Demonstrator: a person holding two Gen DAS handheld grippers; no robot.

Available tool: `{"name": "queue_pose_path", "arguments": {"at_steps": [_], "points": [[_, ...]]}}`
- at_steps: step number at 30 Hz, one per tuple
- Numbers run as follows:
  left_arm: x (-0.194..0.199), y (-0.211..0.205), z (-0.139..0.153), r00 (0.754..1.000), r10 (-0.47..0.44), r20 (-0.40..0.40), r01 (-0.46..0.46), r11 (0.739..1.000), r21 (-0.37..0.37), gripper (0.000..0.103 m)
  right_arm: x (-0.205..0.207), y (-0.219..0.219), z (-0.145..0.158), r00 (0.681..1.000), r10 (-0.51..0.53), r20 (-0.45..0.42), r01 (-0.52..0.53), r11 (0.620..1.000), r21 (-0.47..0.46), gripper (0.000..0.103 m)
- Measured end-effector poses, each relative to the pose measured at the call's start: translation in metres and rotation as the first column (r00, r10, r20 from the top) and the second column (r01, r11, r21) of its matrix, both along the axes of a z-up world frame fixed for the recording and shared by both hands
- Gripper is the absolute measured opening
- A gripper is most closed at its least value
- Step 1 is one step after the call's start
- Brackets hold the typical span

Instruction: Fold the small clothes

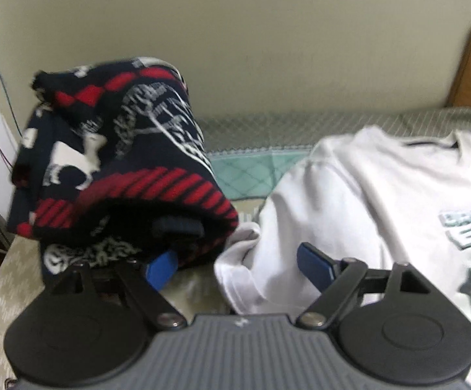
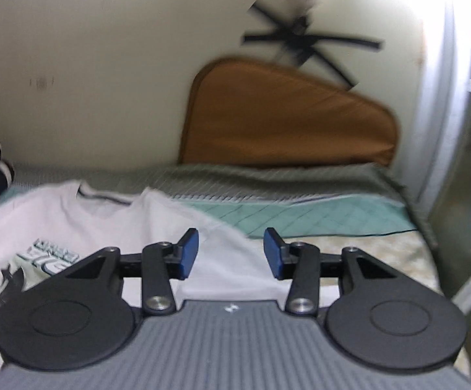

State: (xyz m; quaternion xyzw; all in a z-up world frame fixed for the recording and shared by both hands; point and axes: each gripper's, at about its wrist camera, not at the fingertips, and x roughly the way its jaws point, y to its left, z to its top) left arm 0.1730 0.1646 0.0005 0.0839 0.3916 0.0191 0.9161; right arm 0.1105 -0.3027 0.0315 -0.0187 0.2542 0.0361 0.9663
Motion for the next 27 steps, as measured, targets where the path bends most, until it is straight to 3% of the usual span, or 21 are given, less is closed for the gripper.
{"name": "queue_pose_path", "arguments": {"at_steps": [3, 5, 7, 8, 9, 12, 13, 15, 16, 17, 18, 20, 23, 26, 27], "points": [[0.004, -0.009, -0.008, 1.000, -0.014, -0.011, 0.015, 0.998, 0.058, 0.080, 0.024, 0.009, -0.015, 0.999, -0.005, -0.053, 0.003, 0.999, -0.035, 0.054], [0.001, -0.013, -0.008, 1.000, -0.009, -0.006, 0.009, 0.995, 0.096, 0.060, 0.040, 0.009, -0.025, 0.997, -0.025, -0.078, 0.020, 0.998, -0.061, 0.070], [-0.004, -0.018, -0.007, 1.000, -0.009, 0.000, 0.009, 0.989, 0.149, 0.025, 0.057, 0.004, -0.037, 0.992, -0.052, -0.113, 0.044, 0.996, -0.072, 0.071], [-0.007, -0.019, -0.006, 0.999, -0.028, -0.018, 0.030, 0.990, 0.140, 0.012, 0.063, 0.001, -0.043, 0.988, -0.064, -0.138, 0.054, 0.996, -0.071, 0.071], [-0.009, -0.019, -0.005, 0.998, -0.048, -0.042, 0.052, 0.992, 0.113, 0.007, 0.069, -0.003, -0.048, 0.984, -0.073, -0.161, 0.064, 0.996, -0.064, 0.071], [-0.023, -0.023, -0.004, 0.996, -0.080, -0.036, 0.084, 0.989, 0.125, 0.012, 0.077, -0.010, -0.058, 0.979, -0.072, -0.191, 0.070, 0.997, -0.015, 0.071], [-0.025, -0.024, -0.005, 0.995, -0.088, -0.041, 0.093, 0.987, 0.129, 0.014, 0.076, -0.008, -0.059, 0.982, -0.061, -0.181, 0.059, 0.998, -0.019, 0.066], [-0.025, -0.021, -0.009, 0.995, -0.075, -0.064, 0.082, 0.989, 0.126, 0.034, 0.072, 0.001, -0.060, 0.986, -0.025, -0.164, 0.013, 0.997, -0.072, 0.036], [-0.023, -0.020, -0.012, 0.997, -0.057, -0.056, 0.064, 0.988, 0.142, 0.034, 0.069, 0.006, -0.061, 0.988, -0.017, -0.155, 0.000, 0.994, -0.109, 0.011], [-0.021, -0.019, -0.014, 0.997, -0.059, -0.056, 0.066, 0.987, 0.145, 0.031, 0.068, 0.011, -0.061, 0.989, -0.001, -0.150, -0.019, 0.991, -0.132, 0.010], [-0.018, -0.018, -0.015, 0.997, -0.058, -0.051, 0.065, 0.989, 0.130, 0.009, 0.066, 0.015, -0.061, 0.991, -0.008, -0.133, -0.015, 0.985, -0.170, 0.010], [-0.011, -0.015, -0.016, 0.998, -0.027, -0.049, 0.033, 0.993, 0.115, 0.007, 0.068, 0.023, -0.060, 0.997, -0.057, -0.055, 0.039, 0.958, -0.286, 0.009], [-0.007, -0.014, -0.009, 0.999, 0.032, 0.039, -0.040, 0.977, 0.208, 0.007, 0.075, 0.027, -0.059, 0.991, -0.129, 0.040, 0.135, 0.932, -0.337, 0.010], [-0.003, -0.011, -0.009, 0.999, 0.043, 0.028, -0.048, 0.979, 0.200, 0.008, 0.084, 0.036, -0.068, 0.991, -0.129, -0.027, 0.108, 0.914, -0.391, 0.013], [-0.004, -0.013, -0.011, 0.999, 0.039, 0.029, -0.044, 0.974, 0.222, 0.011, 0.079, 0.040, -0.068, 0.992, -0.126, -0.010, 0.110, 0.901, -0.419, 0.016]]}}
